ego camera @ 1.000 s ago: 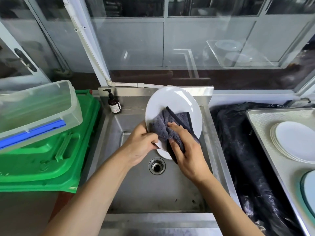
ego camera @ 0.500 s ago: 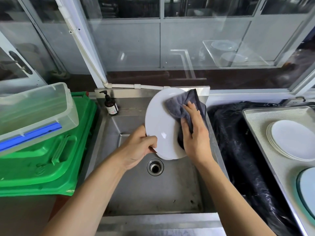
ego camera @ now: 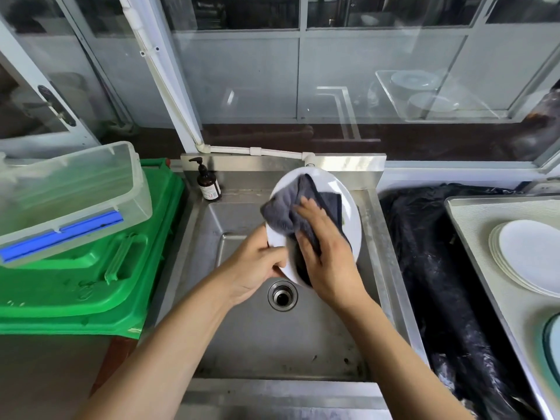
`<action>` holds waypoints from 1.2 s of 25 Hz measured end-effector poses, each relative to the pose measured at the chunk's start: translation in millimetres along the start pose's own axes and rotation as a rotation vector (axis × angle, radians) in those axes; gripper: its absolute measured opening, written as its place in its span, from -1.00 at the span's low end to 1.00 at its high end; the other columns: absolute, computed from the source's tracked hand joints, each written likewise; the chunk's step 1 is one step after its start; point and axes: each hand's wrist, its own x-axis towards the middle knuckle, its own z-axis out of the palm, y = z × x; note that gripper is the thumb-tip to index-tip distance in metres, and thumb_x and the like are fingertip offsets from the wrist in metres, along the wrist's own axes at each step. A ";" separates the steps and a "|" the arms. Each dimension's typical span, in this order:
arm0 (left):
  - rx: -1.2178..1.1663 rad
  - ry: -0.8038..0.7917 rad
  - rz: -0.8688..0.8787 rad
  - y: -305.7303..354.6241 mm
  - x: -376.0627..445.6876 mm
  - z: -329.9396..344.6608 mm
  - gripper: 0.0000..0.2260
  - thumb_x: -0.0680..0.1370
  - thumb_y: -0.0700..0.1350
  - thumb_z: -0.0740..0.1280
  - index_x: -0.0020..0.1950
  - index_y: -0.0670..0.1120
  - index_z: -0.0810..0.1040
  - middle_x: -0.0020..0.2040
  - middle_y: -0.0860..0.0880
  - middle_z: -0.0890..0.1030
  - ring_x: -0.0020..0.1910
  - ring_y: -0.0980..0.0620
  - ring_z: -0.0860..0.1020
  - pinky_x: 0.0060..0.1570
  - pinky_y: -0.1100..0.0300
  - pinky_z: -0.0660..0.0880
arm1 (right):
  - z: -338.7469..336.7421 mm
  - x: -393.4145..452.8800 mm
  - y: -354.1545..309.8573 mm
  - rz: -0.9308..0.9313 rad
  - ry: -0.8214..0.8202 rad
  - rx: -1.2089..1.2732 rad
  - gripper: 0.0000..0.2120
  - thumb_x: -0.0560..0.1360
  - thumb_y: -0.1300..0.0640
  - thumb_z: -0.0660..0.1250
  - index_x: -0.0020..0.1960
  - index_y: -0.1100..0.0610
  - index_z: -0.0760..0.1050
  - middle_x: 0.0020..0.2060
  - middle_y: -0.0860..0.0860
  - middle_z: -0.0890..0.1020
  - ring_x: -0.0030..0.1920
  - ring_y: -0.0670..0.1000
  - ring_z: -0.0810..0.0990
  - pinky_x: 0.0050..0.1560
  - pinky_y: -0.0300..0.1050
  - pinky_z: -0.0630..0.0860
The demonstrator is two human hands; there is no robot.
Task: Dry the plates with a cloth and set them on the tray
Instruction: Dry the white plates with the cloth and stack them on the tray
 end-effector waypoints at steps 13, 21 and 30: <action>-0.055 0.029 0.036 4.3 1.2 -3.1 -0.71 0.35 -0.50 0.17 -0.09 -0.19 0.53 -0.18 -0.18 0.41 -0.11 -0.13 0.36 -0.08 -0.12 0.44 | 0.0 7.7 -6.0 0.009 -0.016 -0.002 -0.63 0.67 0.17 0.27 0.46 0.07 0.47 0.51 -0.06 0.41 0.54 -0.21 0.25 0.58 -0.09 0.18; -0.176 0.139 0.067 14.2 8.6 -18.7 -0.62 0.42 -0.60 0.08 0.01 -0.26 0.52 -0.11 -0.25 0.53 -0.05 -0.21 0.55 -0.12 -0.13 0.61 | 0.3 -24.2 -9.8 -0.026 -0.089 -0.033 -0.64 0.69 0.08 0.25 0.47 0.03 0.45 0.50 -0.18 0.37 0.56 -0.25 0.21 0.57 -0.15 0.18; -0.153 0.077 0.054 13.4 -0.2 -11.6 -0.74 0.30 -0.46 0.20 -0.12 -0.20 0.50 -0.13 -0.20 0.47 -0.07 -0.14 0.45 -0.04 -0.17 0.47 | -0.4 35.2 -25.1 -0.002 -0.005 -0.014 -0.65 0.67 0.20 0.26 0.45 0.15 0.47 0.51 0.01 0.41 0.55 -0.14 0.27 0.60 -0.11 0.13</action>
